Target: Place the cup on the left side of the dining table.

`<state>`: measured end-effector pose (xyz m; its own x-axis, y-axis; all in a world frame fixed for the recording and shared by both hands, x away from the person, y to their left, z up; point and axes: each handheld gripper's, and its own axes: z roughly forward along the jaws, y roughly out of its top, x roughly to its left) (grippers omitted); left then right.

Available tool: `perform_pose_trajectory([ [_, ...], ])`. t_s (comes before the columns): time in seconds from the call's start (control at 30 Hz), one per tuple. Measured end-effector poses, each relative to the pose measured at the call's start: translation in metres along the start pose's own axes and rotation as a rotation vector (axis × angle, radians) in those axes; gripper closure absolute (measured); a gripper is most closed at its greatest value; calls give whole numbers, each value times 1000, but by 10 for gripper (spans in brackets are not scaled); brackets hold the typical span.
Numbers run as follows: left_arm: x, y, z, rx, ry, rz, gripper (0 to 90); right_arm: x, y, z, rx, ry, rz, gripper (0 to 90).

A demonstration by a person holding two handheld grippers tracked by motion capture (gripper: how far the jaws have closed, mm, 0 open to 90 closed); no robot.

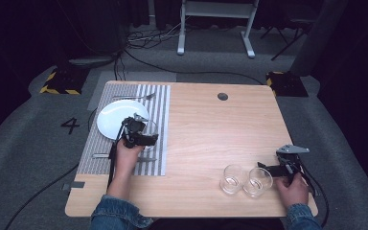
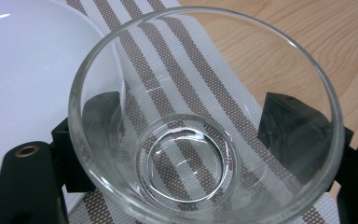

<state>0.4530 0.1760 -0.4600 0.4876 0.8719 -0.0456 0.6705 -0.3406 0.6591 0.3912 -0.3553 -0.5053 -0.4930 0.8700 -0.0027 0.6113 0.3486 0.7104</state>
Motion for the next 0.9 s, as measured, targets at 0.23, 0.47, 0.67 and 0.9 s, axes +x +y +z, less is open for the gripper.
perform_pose_trajectory([
  [0.23, 1, -4, 1, -20, -5, 2, 196, 0, 0, 0, 0, -1, 0, 6],
  [0.47, 2, -7, -2, -4, -11, -4, 191, 0, 0, 0, 0, -1, 1, 6],
  [0.67, 0, -6, -8, -36, 5, -25, 155, 0, 0, 0, 0, -1, 1, 6],
  [0.9, -4, -11, -23, -81, 30, -25, 152, 0, 0, 0, 0, 0, 3, 6],
])
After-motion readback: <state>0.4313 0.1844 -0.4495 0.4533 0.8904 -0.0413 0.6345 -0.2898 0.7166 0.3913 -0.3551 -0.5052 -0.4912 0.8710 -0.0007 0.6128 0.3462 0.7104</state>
